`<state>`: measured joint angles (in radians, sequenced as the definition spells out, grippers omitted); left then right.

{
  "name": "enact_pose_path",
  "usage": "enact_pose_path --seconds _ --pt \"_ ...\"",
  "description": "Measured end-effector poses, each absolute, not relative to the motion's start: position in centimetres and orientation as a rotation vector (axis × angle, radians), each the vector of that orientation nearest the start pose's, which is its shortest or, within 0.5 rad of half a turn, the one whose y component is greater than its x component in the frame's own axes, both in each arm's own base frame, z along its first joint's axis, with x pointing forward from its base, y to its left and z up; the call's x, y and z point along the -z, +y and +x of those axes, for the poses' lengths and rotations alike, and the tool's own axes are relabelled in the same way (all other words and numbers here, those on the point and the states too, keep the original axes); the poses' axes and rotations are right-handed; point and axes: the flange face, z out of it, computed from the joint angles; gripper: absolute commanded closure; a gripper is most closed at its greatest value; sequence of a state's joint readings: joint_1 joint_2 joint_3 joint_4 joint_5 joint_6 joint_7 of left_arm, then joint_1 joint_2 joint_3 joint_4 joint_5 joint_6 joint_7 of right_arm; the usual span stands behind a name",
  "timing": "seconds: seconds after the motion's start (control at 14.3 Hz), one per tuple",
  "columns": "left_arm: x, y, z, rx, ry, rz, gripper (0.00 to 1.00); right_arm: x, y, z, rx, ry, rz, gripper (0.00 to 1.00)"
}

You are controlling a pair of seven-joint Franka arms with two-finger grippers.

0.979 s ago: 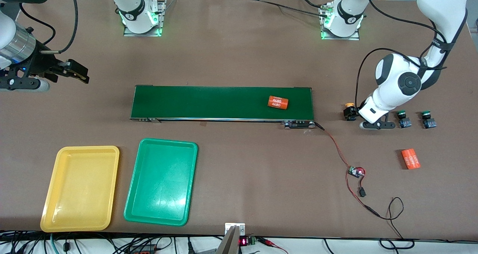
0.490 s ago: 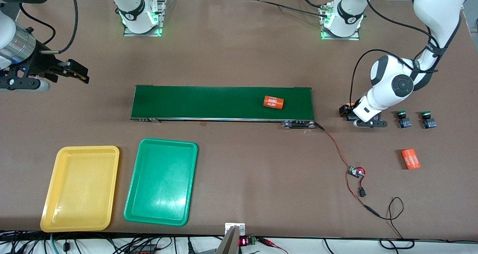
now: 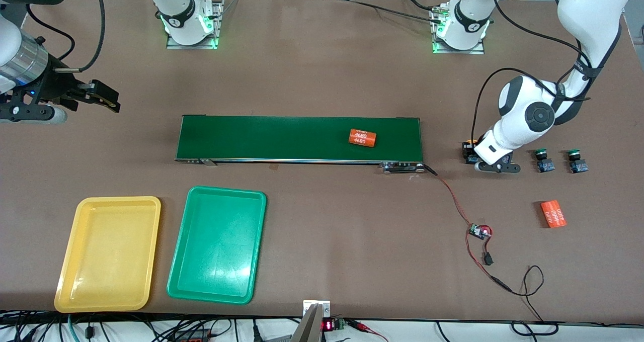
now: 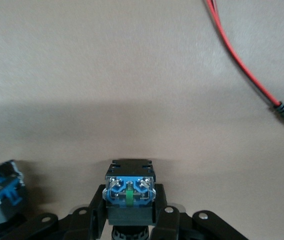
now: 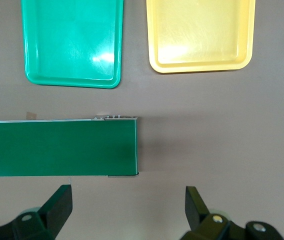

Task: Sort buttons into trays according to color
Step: 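Grasp a yellow-cap button with the left gripper and lift it, then lower the button onto the conveyor belt and open the left gripper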

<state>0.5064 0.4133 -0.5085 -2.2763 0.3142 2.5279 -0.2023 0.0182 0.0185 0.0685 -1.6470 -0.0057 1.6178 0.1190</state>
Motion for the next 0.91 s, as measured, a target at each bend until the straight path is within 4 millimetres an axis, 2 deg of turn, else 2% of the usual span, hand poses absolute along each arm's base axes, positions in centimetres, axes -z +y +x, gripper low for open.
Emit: enact_pose_path --seconds 0.07,0.21,0.35,0.42,0.7,0.91 --pt "-20.2 -2.2 53.2 -0.184 0.087 -3.141 0.87 -58.2 4.8 55.9 -0.074 0.05 -3.15 0.0" --pt "-23.9 -5.0 55.2 -0.246 0.13 -3.106 0.87 -58.2 4.8 55.9 -0.074 0.05 -3.15 0.0" --pt "-27.7 -9.2 56.3 -0.239 0.138 -3.093 0.86 -58.2 4.8 55.9 -0.074 0.05 -3.15 0.0" --pt "-28.8 -11.5 56.2 -0.225 0.132 -3.097 0.86 -58.2 4.8 55.9 -0.074 0.05 -3.15 0.0" --pt "-30.2 -19.3 54.0 -0.212 0.066 -3.121 0.85 -58.2 4.7 55.9 -0.075 0.052 -3.15 0.0" --pt "-29.2 -24.1 51.9 -0.251 0.048 -3.127 0.85 -56.8 4.5 56.5 -0.113 0.059 -3.15 0.0"
